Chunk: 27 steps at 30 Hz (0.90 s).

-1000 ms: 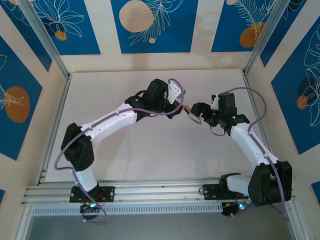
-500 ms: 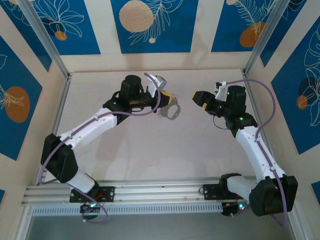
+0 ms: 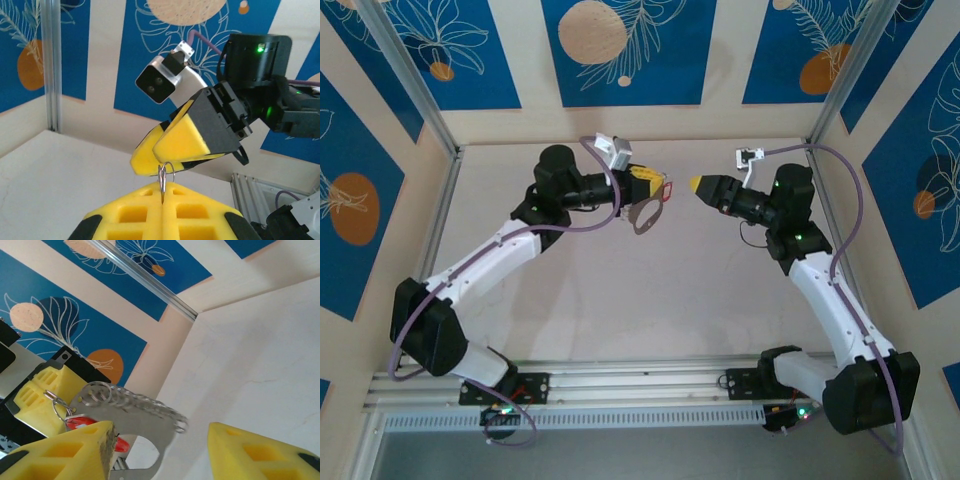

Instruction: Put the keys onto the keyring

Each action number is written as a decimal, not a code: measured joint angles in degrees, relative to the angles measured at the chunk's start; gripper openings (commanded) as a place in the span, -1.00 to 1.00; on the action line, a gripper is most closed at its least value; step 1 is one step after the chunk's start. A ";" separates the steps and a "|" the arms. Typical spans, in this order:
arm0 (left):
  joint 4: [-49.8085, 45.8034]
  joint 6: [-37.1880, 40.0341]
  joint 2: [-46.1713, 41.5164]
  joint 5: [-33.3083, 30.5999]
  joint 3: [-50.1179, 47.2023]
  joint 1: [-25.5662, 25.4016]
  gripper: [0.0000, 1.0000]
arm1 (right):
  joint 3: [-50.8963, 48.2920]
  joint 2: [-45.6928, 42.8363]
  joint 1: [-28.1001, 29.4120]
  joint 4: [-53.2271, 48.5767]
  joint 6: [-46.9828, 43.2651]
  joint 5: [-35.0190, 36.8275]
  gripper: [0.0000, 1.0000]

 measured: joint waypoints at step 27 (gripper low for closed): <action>0.59 -2.51 -2.93 -4.76 0.02 0.63 -1.00 | -1.18 -2.60 6.27 2.36 0.35 1.79 0.20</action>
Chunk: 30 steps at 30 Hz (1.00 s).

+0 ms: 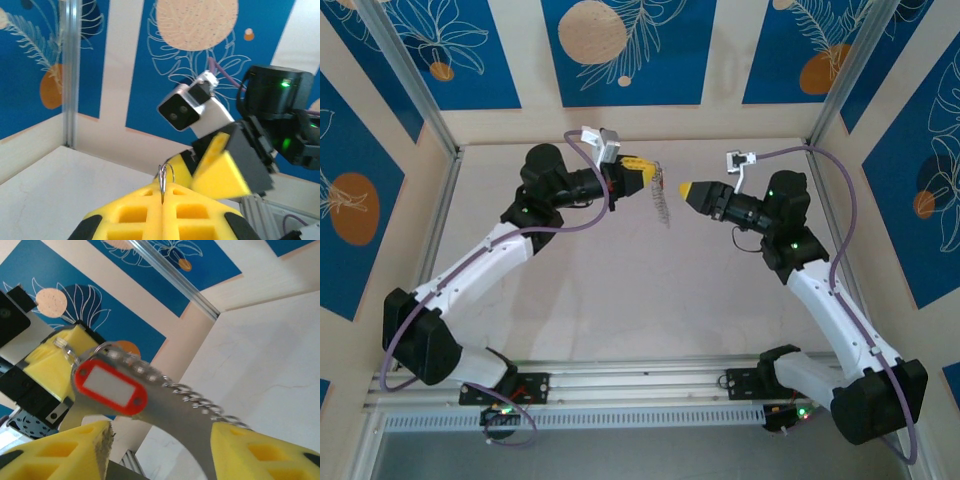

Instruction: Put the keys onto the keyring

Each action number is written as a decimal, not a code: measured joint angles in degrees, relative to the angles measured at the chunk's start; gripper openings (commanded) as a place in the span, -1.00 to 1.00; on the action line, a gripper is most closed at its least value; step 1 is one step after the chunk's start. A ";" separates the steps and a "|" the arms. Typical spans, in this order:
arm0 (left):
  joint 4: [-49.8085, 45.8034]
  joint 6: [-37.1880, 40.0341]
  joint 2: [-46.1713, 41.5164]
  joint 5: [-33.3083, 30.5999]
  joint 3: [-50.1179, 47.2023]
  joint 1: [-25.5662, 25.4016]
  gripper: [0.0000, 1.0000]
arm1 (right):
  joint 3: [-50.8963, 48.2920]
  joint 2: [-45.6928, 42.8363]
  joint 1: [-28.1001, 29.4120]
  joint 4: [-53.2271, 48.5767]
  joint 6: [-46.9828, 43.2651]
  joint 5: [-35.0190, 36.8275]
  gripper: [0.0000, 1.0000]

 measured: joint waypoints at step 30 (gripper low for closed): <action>-11.69 2.80 -2.80 -14.27 0.87 -2.19 -1.00 | 3.65 3.26 14.03 -9.73 -11.23 18.97 0.48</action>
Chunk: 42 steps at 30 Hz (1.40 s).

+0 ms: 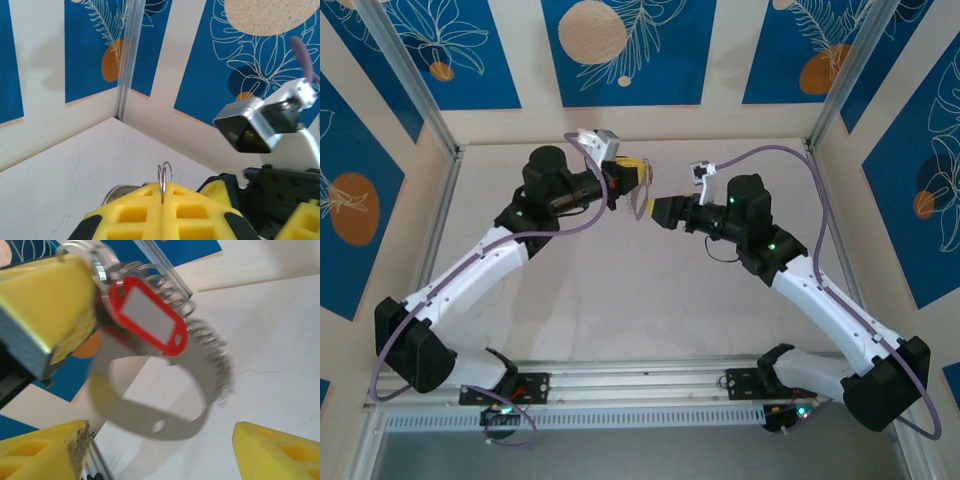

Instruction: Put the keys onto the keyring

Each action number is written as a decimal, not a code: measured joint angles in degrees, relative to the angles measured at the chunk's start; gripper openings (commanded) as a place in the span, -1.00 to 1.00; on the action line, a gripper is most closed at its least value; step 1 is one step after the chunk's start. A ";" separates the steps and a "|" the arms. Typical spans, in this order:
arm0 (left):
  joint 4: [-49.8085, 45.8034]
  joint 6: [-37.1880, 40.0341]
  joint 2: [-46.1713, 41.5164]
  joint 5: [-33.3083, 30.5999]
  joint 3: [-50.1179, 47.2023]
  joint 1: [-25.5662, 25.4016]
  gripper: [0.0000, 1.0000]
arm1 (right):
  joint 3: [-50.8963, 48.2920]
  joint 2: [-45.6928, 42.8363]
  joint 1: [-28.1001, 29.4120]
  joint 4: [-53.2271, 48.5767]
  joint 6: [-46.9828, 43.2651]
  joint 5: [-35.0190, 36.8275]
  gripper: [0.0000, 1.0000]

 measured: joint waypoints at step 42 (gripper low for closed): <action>10.64 0.96 2.14 15.28 -2.71 -0.79 -1.00 | -2.03 -0.66 -16.20 21.27 10.47 -29.73 -0.06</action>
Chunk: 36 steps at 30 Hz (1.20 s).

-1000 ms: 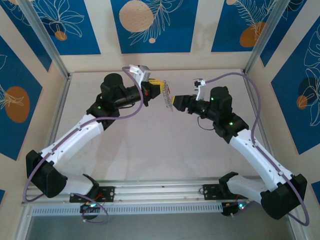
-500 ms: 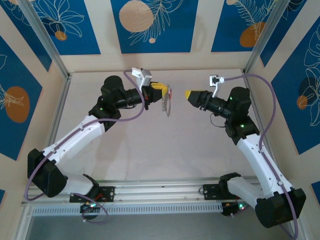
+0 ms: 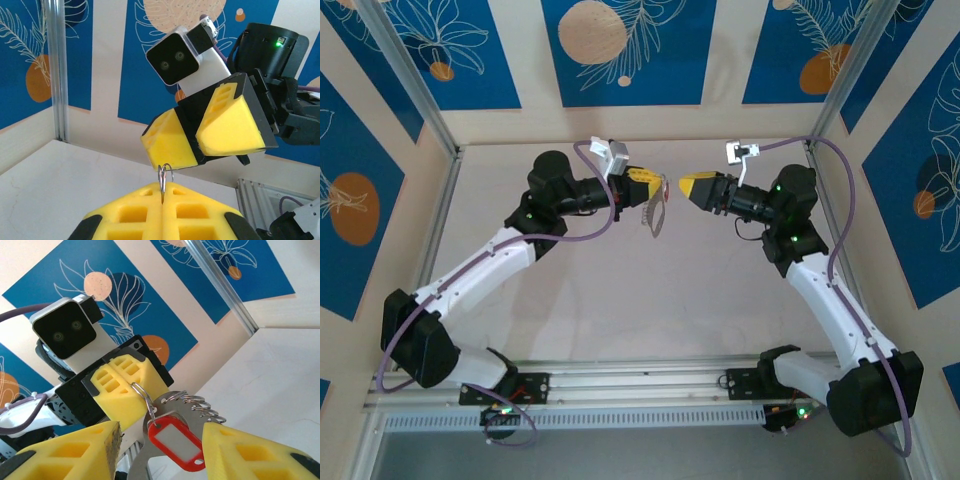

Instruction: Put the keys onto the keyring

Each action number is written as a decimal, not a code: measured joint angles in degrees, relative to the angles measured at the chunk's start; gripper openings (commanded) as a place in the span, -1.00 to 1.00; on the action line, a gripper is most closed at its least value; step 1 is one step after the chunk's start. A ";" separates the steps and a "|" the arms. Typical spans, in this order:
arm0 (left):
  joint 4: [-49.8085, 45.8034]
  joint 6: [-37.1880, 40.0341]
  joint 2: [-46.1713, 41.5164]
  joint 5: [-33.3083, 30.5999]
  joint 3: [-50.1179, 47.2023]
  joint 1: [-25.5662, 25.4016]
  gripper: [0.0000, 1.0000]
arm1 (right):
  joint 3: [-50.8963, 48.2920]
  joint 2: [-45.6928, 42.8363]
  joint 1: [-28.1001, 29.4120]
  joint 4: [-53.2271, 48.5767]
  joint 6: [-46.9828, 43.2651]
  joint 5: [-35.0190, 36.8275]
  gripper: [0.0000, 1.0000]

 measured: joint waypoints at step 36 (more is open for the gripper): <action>2.36 -2.32 0.79 1.51 0.00 0.00 -1.00 | 2.23 3.43 2.34 0.83 -0.74 -1.31 -1.00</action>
